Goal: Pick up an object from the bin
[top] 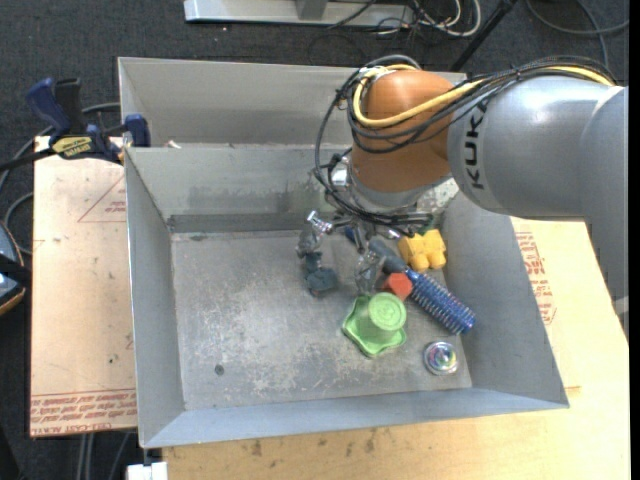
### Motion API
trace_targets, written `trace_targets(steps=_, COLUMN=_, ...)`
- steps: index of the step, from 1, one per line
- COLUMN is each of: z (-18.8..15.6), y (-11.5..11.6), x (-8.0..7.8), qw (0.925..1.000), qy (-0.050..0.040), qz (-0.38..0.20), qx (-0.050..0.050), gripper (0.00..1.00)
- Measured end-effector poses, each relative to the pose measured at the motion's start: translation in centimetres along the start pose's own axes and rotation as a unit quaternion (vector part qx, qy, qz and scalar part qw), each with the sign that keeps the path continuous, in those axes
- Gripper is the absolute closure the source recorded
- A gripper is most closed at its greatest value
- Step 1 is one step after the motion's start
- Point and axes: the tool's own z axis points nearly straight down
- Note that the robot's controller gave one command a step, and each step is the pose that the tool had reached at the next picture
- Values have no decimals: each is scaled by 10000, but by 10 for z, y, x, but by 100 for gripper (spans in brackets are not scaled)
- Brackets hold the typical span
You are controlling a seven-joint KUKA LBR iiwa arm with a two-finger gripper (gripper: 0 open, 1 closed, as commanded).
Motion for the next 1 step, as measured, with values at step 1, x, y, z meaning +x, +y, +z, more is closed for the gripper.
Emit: trace_targets(steps=1, z=-1, y=-14, x=-1, qw=9587, qy=1, qz=-2844, qx=-13, gripper=0)
